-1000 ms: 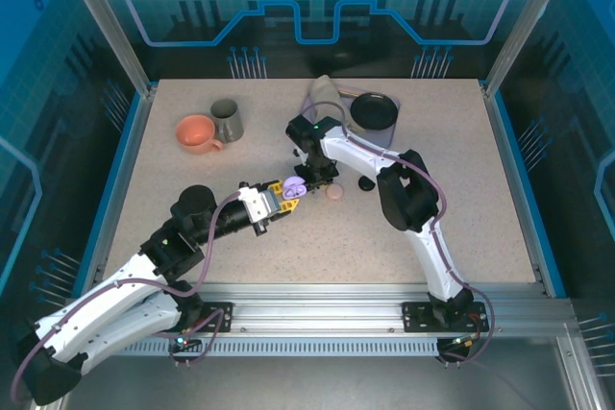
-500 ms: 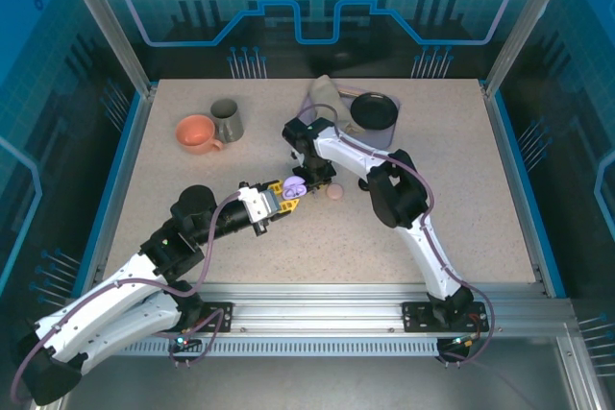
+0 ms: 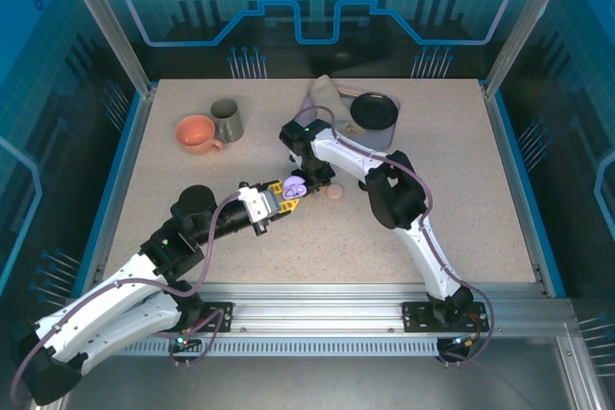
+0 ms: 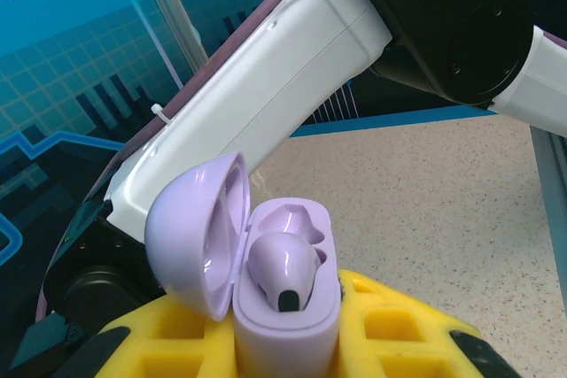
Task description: Insert wireless bluetooth earbuds into charging case
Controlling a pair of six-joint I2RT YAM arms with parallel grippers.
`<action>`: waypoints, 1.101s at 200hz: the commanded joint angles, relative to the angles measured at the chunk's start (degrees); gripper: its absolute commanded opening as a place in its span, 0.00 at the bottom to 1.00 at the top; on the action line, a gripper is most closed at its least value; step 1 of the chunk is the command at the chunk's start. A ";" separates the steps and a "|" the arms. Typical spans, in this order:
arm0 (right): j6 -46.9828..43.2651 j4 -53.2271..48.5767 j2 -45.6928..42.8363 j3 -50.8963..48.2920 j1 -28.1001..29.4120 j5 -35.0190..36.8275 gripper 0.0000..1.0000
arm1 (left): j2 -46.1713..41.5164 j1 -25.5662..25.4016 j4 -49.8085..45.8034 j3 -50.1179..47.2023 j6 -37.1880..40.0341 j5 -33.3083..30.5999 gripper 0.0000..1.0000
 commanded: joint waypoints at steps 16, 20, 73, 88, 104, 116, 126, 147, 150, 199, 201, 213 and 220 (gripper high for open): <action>-0.58 -3.20 2.32 0.96 1.41 0.05 0.33 | -1.00 -0.46 -0.19 0.25 1.09 -0.77 0.00; -0.58 -3.15 2.42 1.04 1.38 0.03 0.33 | -1.00 -0.53 -0.21 0.26 1.05 -0.75 0.00; -0.60 -3.06 3.61 1.56 1.39 0.29 0.30 | -1.35 -0.48 -0.47 0.17 1.12 -0.90 0.00; -0.58 -3.19 3.65 1.49 1.41 0.10 0.28 | -1.35 -0.46 -0.52 0.17 1.13 -1.03 0.00; -0.58 -3.10 3.29 1.25 1.37 -0.05 0.27 | -1.31 -0.49 -0.52 0.17 1.12 -0.92 0.00; -0.53 -2.86 2.76 0.98 1.32 -0.12 0.26 | -1.34 -0.47 -0.51 0.21 1.12 -0.90 0.00; -0.49 -2.70 2.27 0.73 1.13 -0.30 0.25 | -1.35 -0.45 -0.56 0.26 1.20 -0.93 0.00; -0.19 -1.77 0.57 -0.09 0.76 -0.63 0.25 | -1.35 -0.45 -0.66 0.41 1.11 -0.84 0.00; -0.14 -1.60 0.38 -0.35 0.72 -0.74 0.25 | -1.35 -0.46 -0.65 0.43 1.06 -0.90 0.00; 1.14 3.78 -7.92 -6.49 -1.17 -2.68 0.24 | -0.96 -0.51 -0.42 0.52 0.26 -0.81 0.00; 1.24 4.22 -8.43 -7.03 -1.25 -2.84 0.24 | -0.92 -0.48 -0.33 0.52 0.14 -0.72 0.00; 1.93 7.03 -11.88 -10.29 -2.02 -3.89 0.24 | -0.67 -0.47 0.16 0.52 -0.47 -0.68 0.00; 2.20 8.69 -14.05 -12.23 -2.53 -4.51 0.23 | -0.44 -0.52 0.58 0.44 -0.82 -0.60 0.00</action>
